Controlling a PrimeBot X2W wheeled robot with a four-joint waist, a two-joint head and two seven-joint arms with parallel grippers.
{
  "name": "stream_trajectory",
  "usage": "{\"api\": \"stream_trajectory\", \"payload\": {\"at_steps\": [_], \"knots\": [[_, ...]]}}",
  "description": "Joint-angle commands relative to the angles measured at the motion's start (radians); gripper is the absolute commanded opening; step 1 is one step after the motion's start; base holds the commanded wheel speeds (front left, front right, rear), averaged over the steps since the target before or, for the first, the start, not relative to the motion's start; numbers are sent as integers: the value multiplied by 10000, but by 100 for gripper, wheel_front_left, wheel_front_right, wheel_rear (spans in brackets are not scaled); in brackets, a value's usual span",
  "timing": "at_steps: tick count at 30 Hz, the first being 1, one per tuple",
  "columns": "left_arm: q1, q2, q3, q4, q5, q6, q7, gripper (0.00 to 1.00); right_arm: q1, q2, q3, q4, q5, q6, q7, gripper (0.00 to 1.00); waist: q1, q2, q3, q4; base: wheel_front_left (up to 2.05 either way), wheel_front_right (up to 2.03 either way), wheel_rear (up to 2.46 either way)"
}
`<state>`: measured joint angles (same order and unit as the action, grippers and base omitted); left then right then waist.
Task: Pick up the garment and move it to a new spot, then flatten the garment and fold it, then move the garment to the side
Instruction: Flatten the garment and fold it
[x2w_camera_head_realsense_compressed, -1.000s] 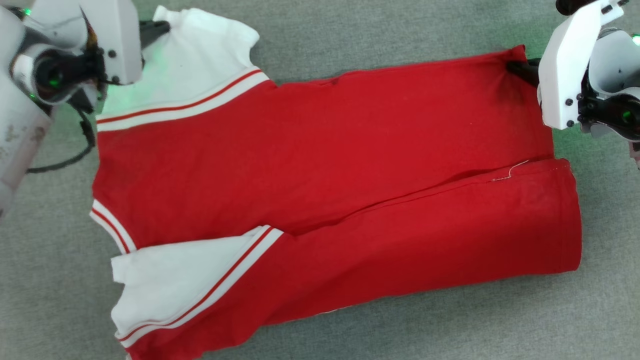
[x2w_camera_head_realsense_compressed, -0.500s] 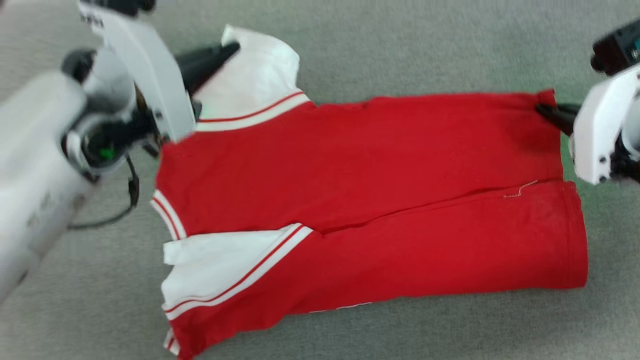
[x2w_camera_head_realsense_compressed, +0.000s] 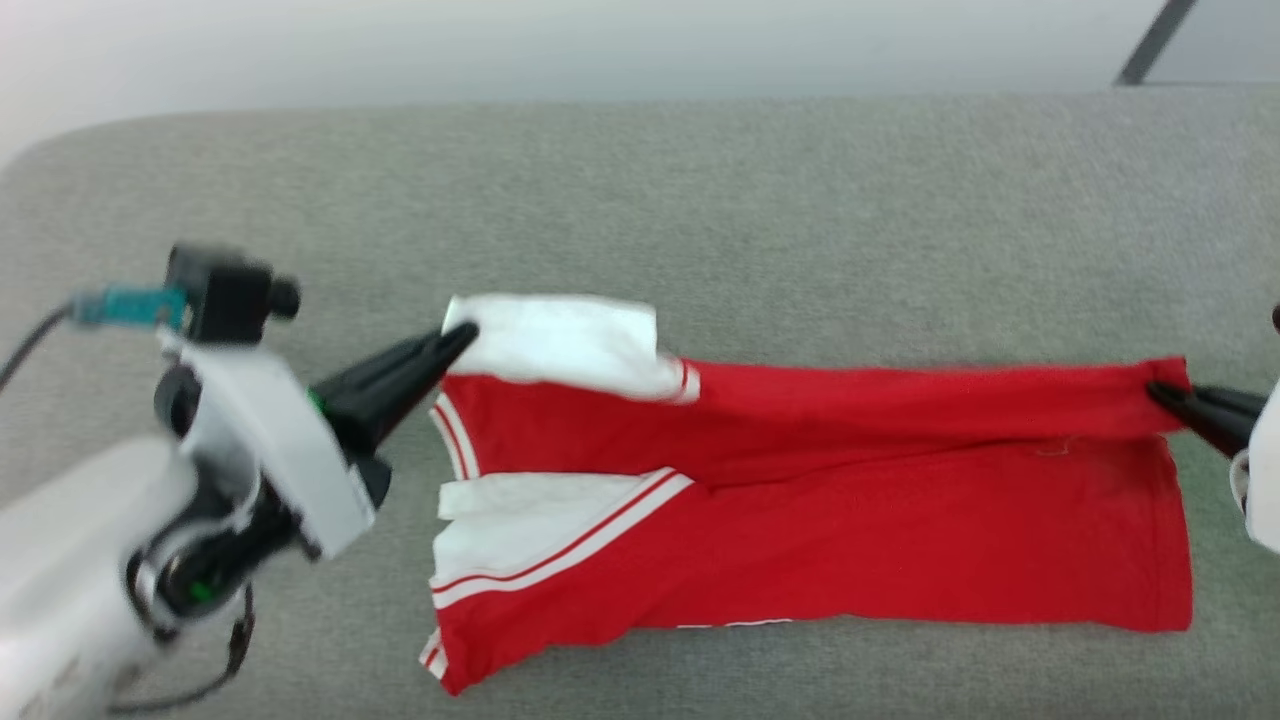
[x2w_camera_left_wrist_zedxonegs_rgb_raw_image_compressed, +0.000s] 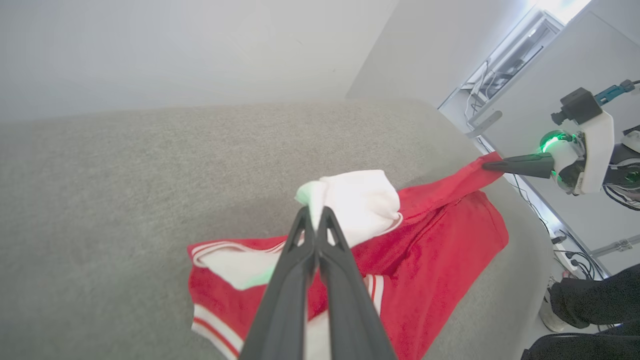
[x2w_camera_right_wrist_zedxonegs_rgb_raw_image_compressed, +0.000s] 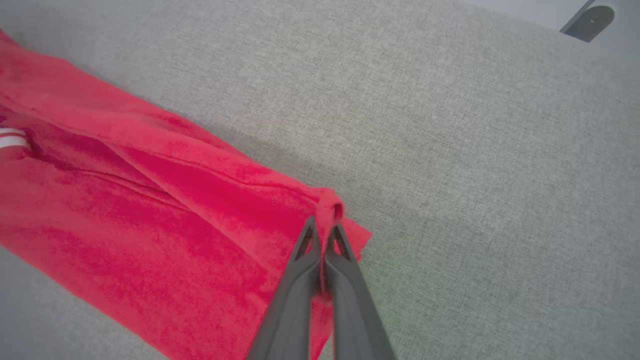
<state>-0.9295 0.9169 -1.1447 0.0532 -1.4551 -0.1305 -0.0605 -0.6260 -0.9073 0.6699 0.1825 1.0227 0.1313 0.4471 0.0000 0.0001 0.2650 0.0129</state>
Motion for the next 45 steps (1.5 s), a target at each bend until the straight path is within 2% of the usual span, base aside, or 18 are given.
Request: {"api": "stream_trajectory", "payload": {"at_steps": [1, 6, 11, 14, 16, 22, 33, 34, 35, 36, 37, 38, 41, 45], "knots": [[476, 228, 12, -234, -126, 5, -397, 0, 454, -140, -302, -262, 20, -12, -85, 0, 0, -1, -362, 357, 0, 0, 0], [1369, 720, -27, -952, -207, 197, -1201, 0, 1438, -322, -1005, -771, -61, -12, -34, 0, 0, -1, -340, 369, 0, 0, 0], [2393, 1163, -84, -1909, -214, 615, -1772, 0, 2512, -256, -2043, -1215, -232, -12, 187, 0, 0, -1, -220, 414, 0, 0, 0], [2885, 981, -175, -2105, -115, 691, -1898, 0, 3158, -142, -2701, -1425, -398, -12, 308, 0, 0, -1, -131, 565, 0, 0, 0], [3109, 643, -243, -2040, -137, 626, -1940, 0, 3522, 33, -2999, -1494, -560, -12, 453, 0, 0, -1, -58, 619, 0, 0, 0], [3642, -159, -241, -1102, -263, 382, -2011, 0, 4306, 641, -3745, -1395, -955, -12, 899, 0, 0, -1, 206, 680, 0, 0, 0], [3628, -978, -336, 505, 241, 145, -2025, 1, 4496, 1521, -4187, -1484, -1729, -10, 1099, 0, 0, -1, 362, 597, 0, 0, 0], [3608, -990, -296, 557, 252, 136, -2029, 24, 4450, 1596, -4245, -1512, -1743, -12, 1050, 11, 0, -1, 332, 590, 0, 0, 0], [3614, -1002, -287, 597, 285, 126, -2032, 40, 4433, 1655, -4261, -1569, -1752, -12, 1009, 28, 0, -1, 279, 582, 0, 0, 0], [3605, -991, -235, 620, 351, 133, -2034, 72, 4419, 1699, -4263, -1665, -1704, -10, 994, 49, 0, -1, 227, 575, 0, 0, 0], [3622, -976, -146, 629, 378, 136, -2040, 100, 4402, 1752, -4335, -1728, -1630, -12, 957, 92, 0, -1, 155, 563, 0, 0, 0], [3685, -972, -76, 590, 393, 137, -2043, 100, 4400, 1782, -4411, -1769, -1571, -12, 945, 100, 0, -1, 80, 558, 0, 0, 0], [3890, -921, 274, 413, 583, 342, -2045, 100, 4497, 1807, -4702, -1805, -1426, -12, 978, 100, 0, -1, -184, 585, 0, 0, 0], [4480, -1101, 1245, 202, 941, 822, -2045, 100, 4792, 1852, -5277, -1637, -1433, -12, 1066, 100, 0, -1, -506, 733, 0, 0, 0]]}}
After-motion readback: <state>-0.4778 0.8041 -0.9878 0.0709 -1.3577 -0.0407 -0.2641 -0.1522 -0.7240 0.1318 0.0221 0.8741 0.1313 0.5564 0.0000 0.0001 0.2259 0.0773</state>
